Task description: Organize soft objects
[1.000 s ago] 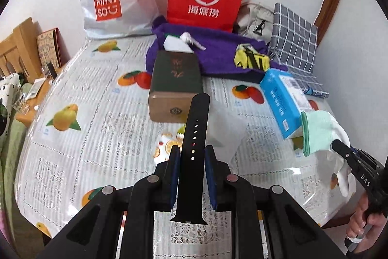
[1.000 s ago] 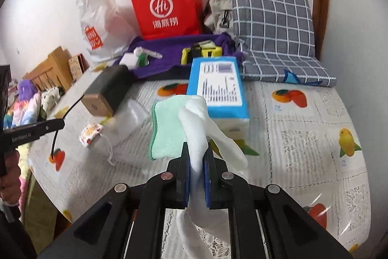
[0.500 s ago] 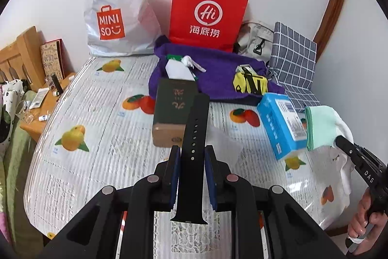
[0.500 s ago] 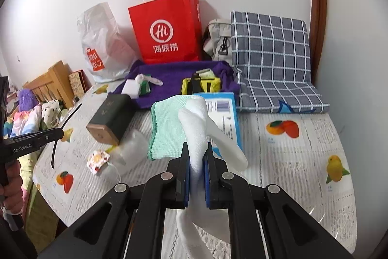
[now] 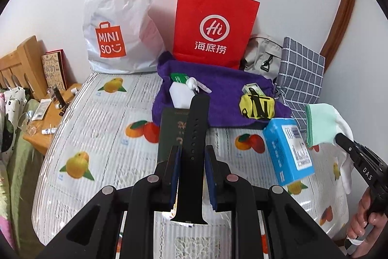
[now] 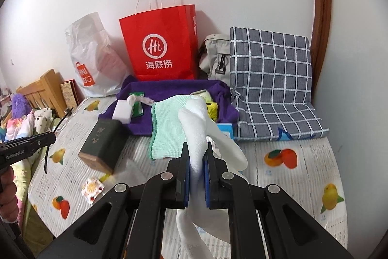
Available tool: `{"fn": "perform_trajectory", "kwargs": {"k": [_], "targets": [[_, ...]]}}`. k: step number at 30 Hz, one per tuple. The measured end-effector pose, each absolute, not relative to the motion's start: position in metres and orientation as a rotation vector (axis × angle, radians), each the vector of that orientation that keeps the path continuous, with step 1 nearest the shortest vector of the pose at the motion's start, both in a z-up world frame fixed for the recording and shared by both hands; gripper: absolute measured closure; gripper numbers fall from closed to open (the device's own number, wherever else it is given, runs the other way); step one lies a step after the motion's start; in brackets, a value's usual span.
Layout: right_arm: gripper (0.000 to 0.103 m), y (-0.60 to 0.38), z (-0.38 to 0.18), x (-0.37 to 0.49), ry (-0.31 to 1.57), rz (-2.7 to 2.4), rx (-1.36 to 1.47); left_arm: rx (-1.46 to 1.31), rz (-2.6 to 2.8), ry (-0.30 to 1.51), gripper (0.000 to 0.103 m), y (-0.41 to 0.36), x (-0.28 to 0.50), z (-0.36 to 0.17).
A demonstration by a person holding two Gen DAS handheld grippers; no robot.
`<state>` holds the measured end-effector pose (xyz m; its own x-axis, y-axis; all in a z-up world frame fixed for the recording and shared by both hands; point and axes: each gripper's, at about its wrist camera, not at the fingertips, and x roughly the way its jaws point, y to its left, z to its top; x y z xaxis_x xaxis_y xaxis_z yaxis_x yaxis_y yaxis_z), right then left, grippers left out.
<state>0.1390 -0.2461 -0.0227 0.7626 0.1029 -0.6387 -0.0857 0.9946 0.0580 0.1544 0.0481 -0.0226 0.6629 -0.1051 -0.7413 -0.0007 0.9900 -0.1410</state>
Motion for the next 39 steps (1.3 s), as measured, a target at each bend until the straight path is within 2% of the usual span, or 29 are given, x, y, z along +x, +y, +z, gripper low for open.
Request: {"fn": "perform_trajectory", "kwargs": {"k": [22,39], "targets": [[0.093,-0.23,-0.023,0.221,0.697,0.086,-0.003,-0.103,0.006,0.856,0.084,0.046,0.229,-0.019],[0.093,-0.238,-0.048,0.285,0.733,0.088,0.024,-0.07,0.016,0.881,0.084,0.039,0.285,-0.034]]}}
